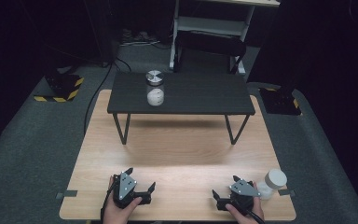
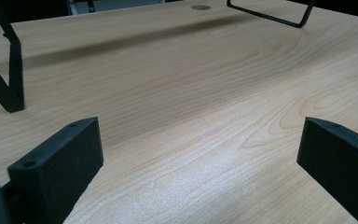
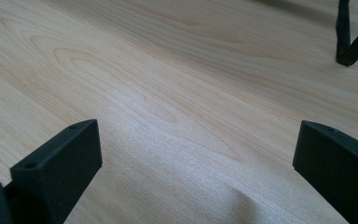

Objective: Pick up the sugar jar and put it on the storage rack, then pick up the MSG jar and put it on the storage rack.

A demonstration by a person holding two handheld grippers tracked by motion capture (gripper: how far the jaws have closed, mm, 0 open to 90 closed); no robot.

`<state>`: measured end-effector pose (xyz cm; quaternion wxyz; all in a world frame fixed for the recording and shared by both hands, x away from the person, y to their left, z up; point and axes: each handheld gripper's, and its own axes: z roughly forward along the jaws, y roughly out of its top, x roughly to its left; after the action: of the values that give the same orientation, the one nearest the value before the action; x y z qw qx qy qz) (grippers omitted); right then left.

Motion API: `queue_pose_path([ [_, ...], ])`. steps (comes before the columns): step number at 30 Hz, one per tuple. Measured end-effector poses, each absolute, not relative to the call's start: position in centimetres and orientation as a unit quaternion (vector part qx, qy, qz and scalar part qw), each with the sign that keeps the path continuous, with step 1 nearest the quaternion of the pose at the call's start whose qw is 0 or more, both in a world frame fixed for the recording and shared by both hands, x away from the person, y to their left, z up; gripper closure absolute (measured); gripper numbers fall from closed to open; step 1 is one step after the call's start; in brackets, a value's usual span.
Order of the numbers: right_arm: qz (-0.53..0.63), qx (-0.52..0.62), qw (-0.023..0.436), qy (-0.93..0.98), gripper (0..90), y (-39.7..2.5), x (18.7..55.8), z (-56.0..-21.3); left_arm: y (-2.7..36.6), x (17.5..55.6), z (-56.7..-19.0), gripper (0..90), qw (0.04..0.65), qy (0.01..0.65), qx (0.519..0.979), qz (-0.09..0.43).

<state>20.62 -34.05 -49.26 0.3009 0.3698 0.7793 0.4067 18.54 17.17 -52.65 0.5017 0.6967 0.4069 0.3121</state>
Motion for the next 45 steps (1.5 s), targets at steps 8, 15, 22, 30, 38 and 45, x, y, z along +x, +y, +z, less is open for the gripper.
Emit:
queue_pose_path([
  [8,0.407,0.366,0.301,0.781,0.7,-34.1,20.6,-49.3,16.8,18.4,-52.6,0.6,0.496,0.397,0.704,0.319],
  [15,0.413,0.368,0.297,0.778,0.7,-34.3,20.6,-49.3,16.8,18.5,-52.6,0.6,0.498,0.398,0.703,0.315],
  [22,0.423,0.362,0.304,0.773,0.7,-34.2,20.2,-49.6,16.8,18.5,-52.6,0.6,0.5,0.397,0.703,0.314],
  [30,0.453,0.359,0.33,0.746,0.3,-34.9,18.3,-48.9,16.9,18.7,-52.6,0.6,0.499,0.383,0.712,0.312],
  [38,0.476,0.354,0.345,0.727,0.3,-35.7,16.7,-48.1,16.9,18.9,-52.4,0.6,0.497,0.39,0.711,0.307],
  [45,0.479,0.351,0.356,0.722,0.3,-35.8,16.1,-47.6,16.9,18.9,-52.4,0.6,0.498,0.391,0.711,0.306],
])
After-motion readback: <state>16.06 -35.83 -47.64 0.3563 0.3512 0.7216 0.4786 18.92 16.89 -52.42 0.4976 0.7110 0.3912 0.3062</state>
